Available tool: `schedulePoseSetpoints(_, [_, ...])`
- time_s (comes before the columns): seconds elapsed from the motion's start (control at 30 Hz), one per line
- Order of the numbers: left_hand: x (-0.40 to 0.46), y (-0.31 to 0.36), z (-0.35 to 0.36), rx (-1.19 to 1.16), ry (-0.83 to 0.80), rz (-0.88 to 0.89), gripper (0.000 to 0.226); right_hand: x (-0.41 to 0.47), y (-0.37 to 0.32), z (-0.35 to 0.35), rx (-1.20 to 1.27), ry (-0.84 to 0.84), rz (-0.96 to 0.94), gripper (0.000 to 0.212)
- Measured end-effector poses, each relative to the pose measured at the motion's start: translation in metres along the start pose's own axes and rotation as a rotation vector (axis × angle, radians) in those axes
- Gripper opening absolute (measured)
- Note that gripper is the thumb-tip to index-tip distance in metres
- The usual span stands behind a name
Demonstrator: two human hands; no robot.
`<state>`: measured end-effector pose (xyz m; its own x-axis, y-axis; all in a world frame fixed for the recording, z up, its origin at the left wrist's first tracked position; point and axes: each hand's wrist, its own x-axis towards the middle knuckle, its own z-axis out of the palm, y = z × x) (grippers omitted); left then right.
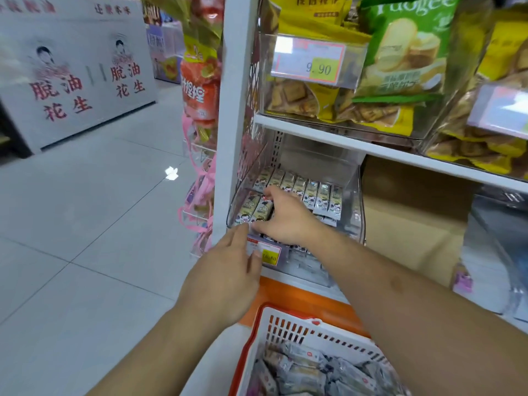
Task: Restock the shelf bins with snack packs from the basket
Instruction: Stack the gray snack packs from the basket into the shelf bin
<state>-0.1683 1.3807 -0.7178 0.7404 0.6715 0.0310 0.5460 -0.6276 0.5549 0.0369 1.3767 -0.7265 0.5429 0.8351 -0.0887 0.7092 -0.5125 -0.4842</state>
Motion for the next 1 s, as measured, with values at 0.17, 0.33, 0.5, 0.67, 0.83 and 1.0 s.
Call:
schedulePoseSetpoints(0.17, [0.001, -0.002, 0.002, -0.023, 0.000, 0.008, 0.061, -0.011, 0.000, -0.007, -0.014, -0.013, -0.048, 0.099])
schedulePoseSetpoints(0.33, [-0.008, 0.005, -0.007, 0.043, 0.092, 0.028, 0.053, -0.059, -0.002, -0.027, 0.022, 0.058, -0.115, 0.084])
schedulePoseSetpoints(0.5, [-0.026, 0.012, -0.002, 0.094, 0.081, 0.057, 0.028, -0.149, 0.018, -0.023, 0.122, 0.233, -0.298, 0.032])
schedulePoseSetpoints(0.67, [-0.049, 0.004, 0.056, 0.163, -0.214, 0.066, 0.035, -0.222, 0.079, 0.042, 0.155, 0.064, -0.088, 0.017])
schedulePoseSetpoints(0.83, [-0.079, -0.032, 0.135, 0.295, -0.483, 0.010, 0.057, -0.263, 0.129, 0.127, 0.127, -0.239, 0.194, 0.015])
schedulePoseSetpoints(1.0, [-0.096, -0.073, 0.188, 0.181, -0.513, -0.134, 0.083, -0.275, 0.154, 0.189, 0.158, -0.444, 0.309, 0.012])
